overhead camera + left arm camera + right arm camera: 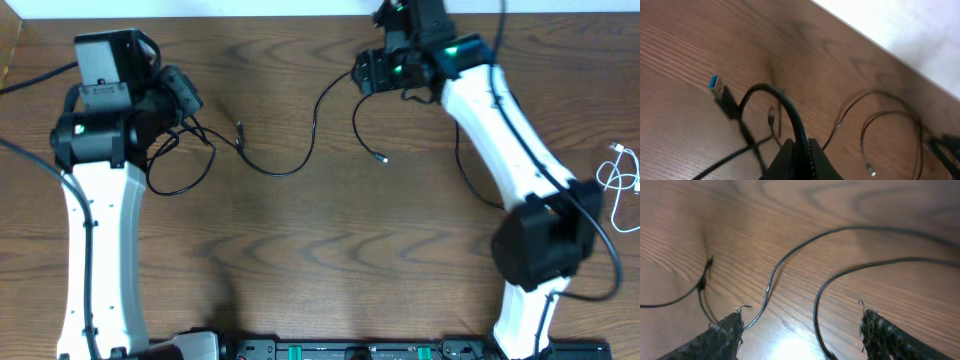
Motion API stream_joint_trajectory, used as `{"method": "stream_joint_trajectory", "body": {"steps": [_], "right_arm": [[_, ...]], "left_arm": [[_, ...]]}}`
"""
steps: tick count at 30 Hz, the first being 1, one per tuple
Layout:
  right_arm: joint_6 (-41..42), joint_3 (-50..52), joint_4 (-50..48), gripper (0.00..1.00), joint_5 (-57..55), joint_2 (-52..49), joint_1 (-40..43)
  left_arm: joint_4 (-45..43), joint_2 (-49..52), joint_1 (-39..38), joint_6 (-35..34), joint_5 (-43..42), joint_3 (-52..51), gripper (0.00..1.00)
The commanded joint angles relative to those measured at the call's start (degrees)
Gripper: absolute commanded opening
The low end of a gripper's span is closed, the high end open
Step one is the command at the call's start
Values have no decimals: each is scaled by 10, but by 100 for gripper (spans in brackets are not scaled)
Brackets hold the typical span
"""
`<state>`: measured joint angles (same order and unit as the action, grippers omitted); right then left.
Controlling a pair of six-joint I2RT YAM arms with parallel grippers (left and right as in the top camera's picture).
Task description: Untangle cables
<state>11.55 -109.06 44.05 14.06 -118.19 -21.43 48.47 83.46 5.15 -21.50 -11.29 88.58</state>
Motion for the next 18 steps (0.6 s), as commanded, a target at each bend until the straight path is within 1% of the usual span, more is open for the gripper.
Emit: {"method": "stream_joint_trajectory", "body": {"steps": [1, 2, 3, 5, 8, 11, 13, 18], "right_arm": [[-41, -3, -19, 78, 98, -20, -21], [-102, -3, -38, 79, 184, -18, -26], [-130, -3, -47, 79, 226, -16, -27], [-136, -3, -54, 81, 242, -16, -27], [-143, -3, -47, 80, 261, -17, -25], [-144, -3, -47, 79, 309, -17, -25], [-124, -3, -54, 76, 337, -17, -28], [-22, -3, -64, 72, 348, -17, -45]], "left_arm": [[2, 23, 0, 61, -75, 5, 7], [-1, 31, 0, 61, -130, 5, 7], [-6, 34, 0, 60, -158, 5, 7], [-17, 34, 1, 57, -210, 5, 7], [-37, 33, 4, 32, -267, 5, 7], [-47, 33, 6, 23, -289, 5, 7], [-50, 33, 6, 23, -288, 5, 7], [-60, 33, 6, 22, -287, 5, 7]]}}
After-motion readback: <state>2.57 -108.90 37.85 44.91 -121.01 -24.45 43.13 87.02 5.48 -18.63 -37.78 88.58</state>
